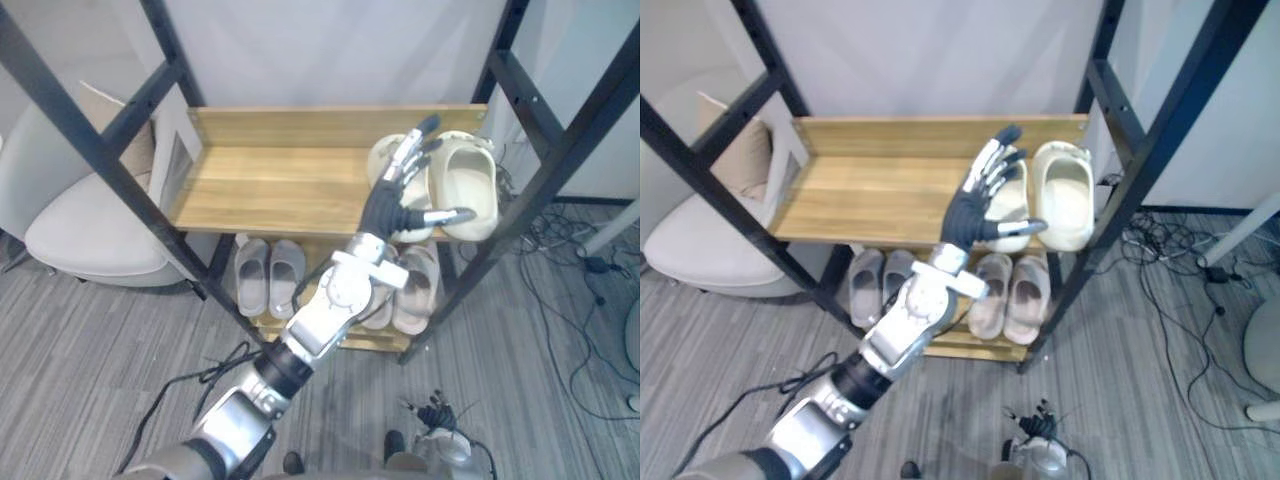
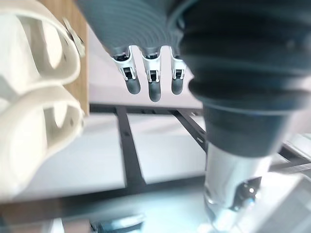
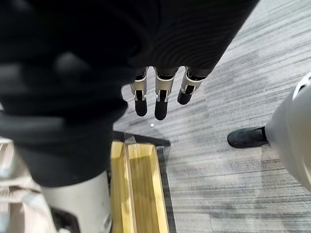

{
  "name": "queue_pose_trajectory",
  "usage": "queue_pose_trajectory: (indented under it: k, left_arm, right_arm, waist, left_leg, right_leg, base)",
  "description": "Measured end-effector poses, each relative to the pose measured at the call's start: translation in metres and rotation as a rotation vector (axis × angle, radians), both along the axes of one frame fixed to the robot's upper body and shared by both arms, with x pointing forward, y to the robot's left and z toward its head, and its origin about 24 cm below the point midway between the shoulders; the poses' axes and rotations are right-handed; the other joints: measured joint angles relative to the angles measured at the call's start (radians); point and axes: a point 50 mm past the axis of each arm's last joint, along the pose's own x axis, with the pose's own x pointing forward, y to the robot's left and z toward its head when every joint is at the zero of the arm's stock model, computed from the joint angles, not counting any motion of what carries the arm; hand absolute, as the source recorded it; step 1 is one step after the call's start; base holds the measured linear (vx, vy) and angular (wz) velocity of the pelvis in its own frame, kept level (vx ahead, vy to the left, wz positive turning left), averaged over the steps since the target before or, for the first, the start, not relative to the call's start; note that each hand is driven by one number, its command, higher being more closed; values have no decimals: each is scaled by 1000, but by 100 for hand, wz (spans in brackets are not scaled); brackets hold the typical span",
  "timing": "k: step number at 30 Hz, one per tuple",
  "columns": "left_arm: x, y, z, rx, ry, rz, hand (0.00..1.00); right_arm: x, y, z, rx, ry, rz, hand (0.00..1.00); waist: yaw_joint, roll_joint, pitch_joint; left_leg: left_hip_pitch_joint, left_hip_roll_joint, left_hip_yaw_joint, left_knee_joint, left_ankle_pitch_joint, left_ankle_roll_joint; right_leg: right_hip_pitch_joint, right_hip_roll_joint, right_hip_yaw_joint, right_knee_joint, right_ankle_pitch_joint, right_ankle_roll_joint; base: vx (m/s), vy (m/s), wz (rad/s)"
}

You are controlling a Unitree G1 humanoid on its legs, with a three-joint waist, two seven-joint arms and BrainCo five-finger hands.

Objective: Organize the slippers on the shoe rack

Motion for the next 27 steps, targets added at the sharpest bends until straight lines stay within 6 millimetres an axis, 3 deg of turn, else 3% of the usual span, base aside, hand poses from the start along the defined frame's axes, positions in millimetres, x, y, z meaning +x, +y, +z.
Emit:
queue_pose_trajectory:
  k: [8, 10, 11, 13, 14, 16, 18, 19, 21, 22, 24, 27]
  left_arm:
    - [-39, -2, -50, 11, 187, -248, 0]
    - [-53, 6, -82, 66, 308, -302, 0]
    - [-55, 7, -88, 81, 330, -306, 0]
    - [-66, 17, -124, 166, 453, -316, 0]
    - [-67, 18, -130, 184, 472, -316, 0]
    - [-74, 28, -167, 273, 607, -299, 0]
    - [-79, 37, -193, 357, 687, -266, 0]
    - [-79, 38, -196, 369, 696, -261, 0]
    - [-84, 60, -232, 496, 809, -173, 0]
    - [-84, 62, -235, 506, 816, -166, 0]
    - [-87, 91, -264, 643, 911, -54, 0]
    - [-94, 119, -287, 756, 1002, 61, 0]
  right_arm:
    - [-11, 3, -8, 3, 66, 44, 0]
    - [-12, 5, -9, 7, 71, 51, 0]
    - [-12, 5, -9, 6, 73, 57, 0]
    - [-12, 9, -11, 13, 85, 95, 0]
    - [-12, 9, -11, 14, 88, 98, 0]
    - [-12, 7, -11, 7, 94, 119, 0]
    - [-12, 8, -11, 0, 97, 144, 0]
    - [-12, 8, -11, 1, 97, 144, 0]
    - [-12, 9, -12, 5, 101, 150, 0]
    - [-12, 9, -12, 5, 101, 151, 0]
    - [-13, 10, -13, 5, 104, 166, 0]
    - [-14, 12, -13, 6, 107, 176, 0]
  waist:
    - [21, -20, -49]
    - [21, -22, -55]
    - [21, -23, -55]
    - [21, -27, -58]
    - [21, -27, -58]
    - [22, -35, -53]
    - [22, -39, -52]
    - [22, -40, -51]
    - [22, -49, -45]
    - [22, -50, -45]
    - [22, -61, -39]
    - [22, -84, -34]
  left_leg:
    - [14, -7, -63, -5, 5, 7]
    - [22, -7, -70, -8, 5, 7]
    - [26, -7, -70, -10, 5, 7]
    - [33, -8, -79, -17, 6, 4]
    - [33, -7, -81, -17, 6, 4]
    - [44, -6, -94, -19, 6, 4]
    - [48, -6, -99, -20, 6, 4]
    - [48, -6, -100, -20, 6, 4]
    - [47, -6, -105, -20, 6, 4]
    - [47, -6, -105, -20, 6, 4]
    - [49, -7, -107, -20, 6, 4]
    - [52, -7, -107, -19, 6, 4]
  right_leg:
    - [49, 3, -58, -27, 11, 5]
    - [82, 10, -71, -64, 29, 4]
    - [81, 10, -71, -65, 29, 4]
    - [85, 16, -75, -66, 29, 4]
    - [87, 17, -76, -67, 29, 4]
    - [103, 19, -87, -71, 26, 3]
    - [110, 19, -95, -72, 24, 4]
    - [110, 19, -95, -72, 24, 5]
    - [111, 20, -98, -72, 23, 5]
    - [112, 20, -98, -72, 23, 5]
    - [114, 20, -98, -72, 23, 5]
    - [117, 20, -97, -72, 23, 5]
  base:
    - [-32, -8, 20]
    - [-1, -16, 5]
    - [0, 0, 0]
    - [-20, -7, 4]
    - [-7, -11, 13]
    - [-15, -15, 14]
    - [-10, -4, 8]
    - [-14, -1, 9]
    - [-16, -1, 4]
    - [0, 0, 0]
    - [0, 0, 0]
    - [0, 0, 0]
